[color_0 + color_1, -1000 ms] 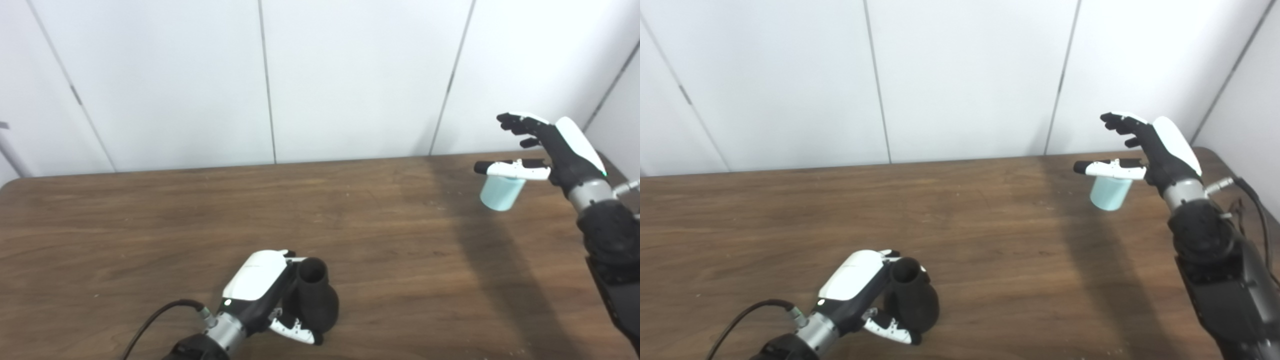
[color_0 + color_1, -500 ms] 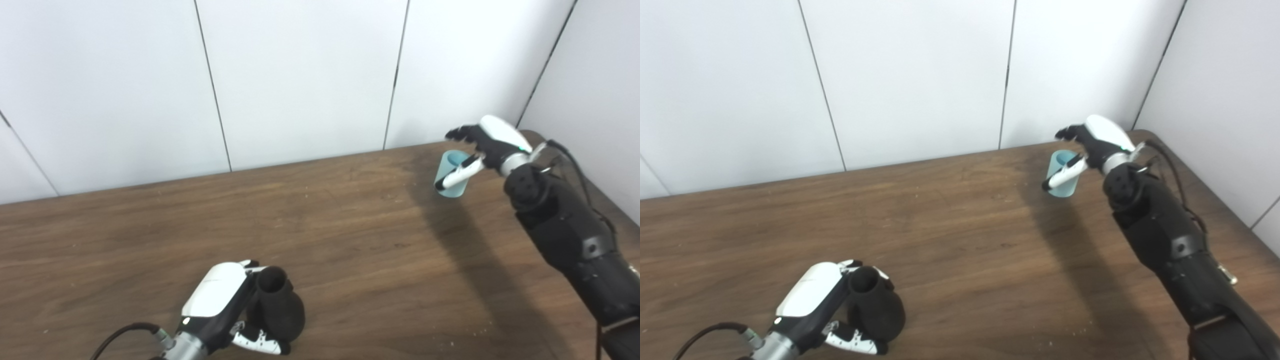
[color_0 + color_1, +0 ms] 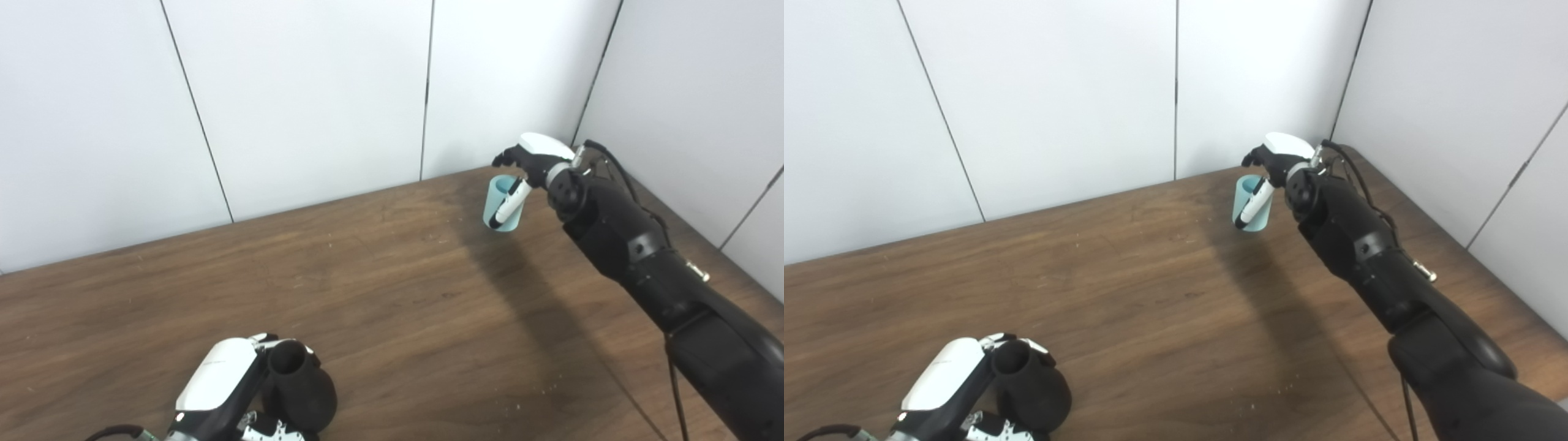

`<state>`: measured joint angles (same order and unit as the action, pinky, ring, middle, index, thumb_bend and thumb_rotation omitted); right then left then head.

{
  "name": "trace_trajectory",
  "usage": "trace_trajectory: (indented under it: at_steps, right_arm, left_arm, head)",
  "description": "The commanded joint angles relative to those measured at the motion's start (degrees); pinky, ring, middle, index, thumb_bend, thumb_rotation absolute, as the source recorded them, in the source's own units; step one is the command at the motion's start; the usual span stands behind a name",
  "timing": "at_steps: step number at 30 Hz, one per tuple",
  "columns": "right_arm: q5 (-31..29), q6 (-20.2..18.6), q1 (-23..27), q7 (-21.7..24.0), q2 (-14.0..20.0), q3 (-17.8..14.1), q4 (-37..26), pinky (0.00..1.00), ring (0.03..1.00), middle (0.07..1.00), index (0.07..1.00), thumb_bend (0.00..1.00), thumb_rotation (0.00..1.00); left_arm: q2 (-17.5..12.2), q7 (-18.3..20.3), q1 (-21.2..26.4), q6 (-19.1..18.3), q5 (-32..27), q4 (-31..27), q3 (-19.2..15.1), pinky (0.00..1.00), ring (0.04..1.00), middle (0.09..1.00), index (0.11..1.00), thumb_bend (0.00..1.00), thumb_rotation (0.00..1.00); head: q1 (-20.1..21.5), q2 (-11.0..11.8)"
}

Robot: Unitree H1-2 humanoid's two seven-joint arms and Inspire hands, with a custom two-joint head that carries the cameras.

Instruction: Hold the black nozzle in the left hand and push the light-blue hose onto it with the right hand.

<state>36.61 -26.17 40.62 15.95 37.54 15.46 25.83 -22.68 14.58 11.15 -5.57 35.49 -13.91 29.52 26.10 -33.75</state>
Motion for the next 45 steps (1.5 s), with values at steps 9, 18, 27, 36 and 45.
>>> trace_trajectory:
  at_steps: [9, 18, 27, 36, 45]
  right_arm:
    - [1.69, 0.00, 4.84, 0.16, 1.68, 0.80, 0.24, 0.60, 0.697, 0.775, 0.795, 0.93, 0.07]
    - [1.85, 0.05, 5.13, 1.61, 1.38, 1.53, 0.78, 0.61, 0.658, 0.728, 0.727, 0.88, 0.00]
    - [2.30, 0.44, 4.52, 2.15, 0.98, 2.90, 0.45, 0.54, 0.596, 0.662, 0.648, 0.84, 0.00]
    - [2.60, 1.78, 4.52, 0.63, 0.36, 3.49, 2.55, 0.54, 0.580, 0.654, 0.650, 0.84, 0.00]
    - [3.20, 2.01, 4.11, 0.51, 0.20, 3.96, 1.95, 0.52, 0.564, 0.653, 0.646, 0.83, 0.00]
  left_arm:
    - [-3.42, 6.50, -5.09, -1.65, 1.63, 4.48, 2.20, 0.84, 0.603, 0.515, 0.464, 0.52, 0.00]
    - [-3.34, 6.87, -5.10, -2.07, 1.64, 4.26, 2.26, 0.84, 0.603, 0.515, 0.464, 0.52, 0.00]
    - [-3.12, 6.90, -5.09, -2.08, 1.24, 4.43, 2.24, 0.84, 0.602, 0.512, 0.467, 0.52, 0.00]
    - [-3.13, 6.52, -5.07, -1.65, 1.10, 5.04, 2.15, 0.84, 0.603, 0.512, 0.467, 0.52, 0.00]
    - [-3.29, 6.69, -5.12, -1.64, 1.05, 4.73, 2.19, 0.84, 0.599, 0.512, 0.465, 0.52, 0.00]
  head:
    - [0.09, -0.50]
    - [0.52, -0.68]
    - [0.17, -0.28]
    - [-0.32, 0.01]
    - [-0.50, 0.01]
